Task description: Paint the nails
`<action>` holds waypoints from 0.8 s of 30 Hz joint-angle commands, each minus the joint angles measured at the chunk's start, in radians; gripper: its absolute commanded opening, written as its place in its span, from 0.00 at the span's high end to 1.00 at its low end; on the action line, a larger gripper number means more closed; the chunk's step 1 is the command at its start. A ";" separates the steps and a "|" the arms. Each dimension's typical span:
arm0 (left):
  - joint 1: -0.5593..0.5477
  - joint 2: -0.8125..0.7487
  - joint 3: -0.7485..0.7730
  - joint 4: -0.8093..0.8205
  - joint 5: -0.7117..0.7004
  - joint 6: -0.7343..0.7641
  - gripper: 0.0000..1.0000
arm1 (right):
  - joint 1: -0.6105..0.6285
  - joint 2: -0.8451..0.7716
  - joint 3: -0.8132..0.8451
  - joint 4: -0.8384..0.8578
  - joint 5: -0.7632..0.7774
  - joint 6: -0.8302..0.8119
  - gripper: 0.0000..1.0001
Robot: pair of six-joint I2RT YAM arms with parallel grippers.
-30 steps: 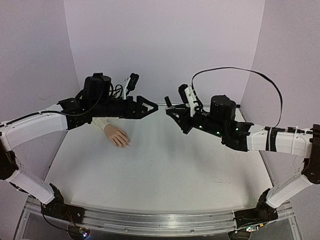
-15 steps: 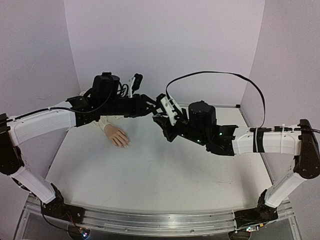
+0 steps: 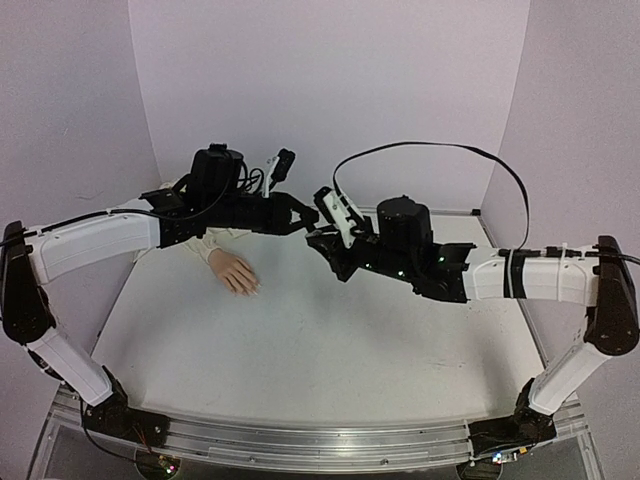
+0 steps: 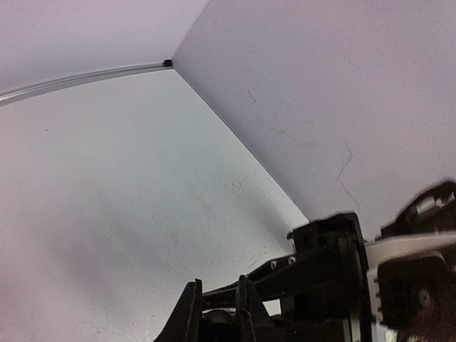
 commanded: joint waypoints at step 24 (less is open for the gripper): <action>0.072 -0.228 -0.107 0.016 0.282 0.200 0.14 | -0.156 -0.161 -0.077 0.093 -0.596 0.094 1.00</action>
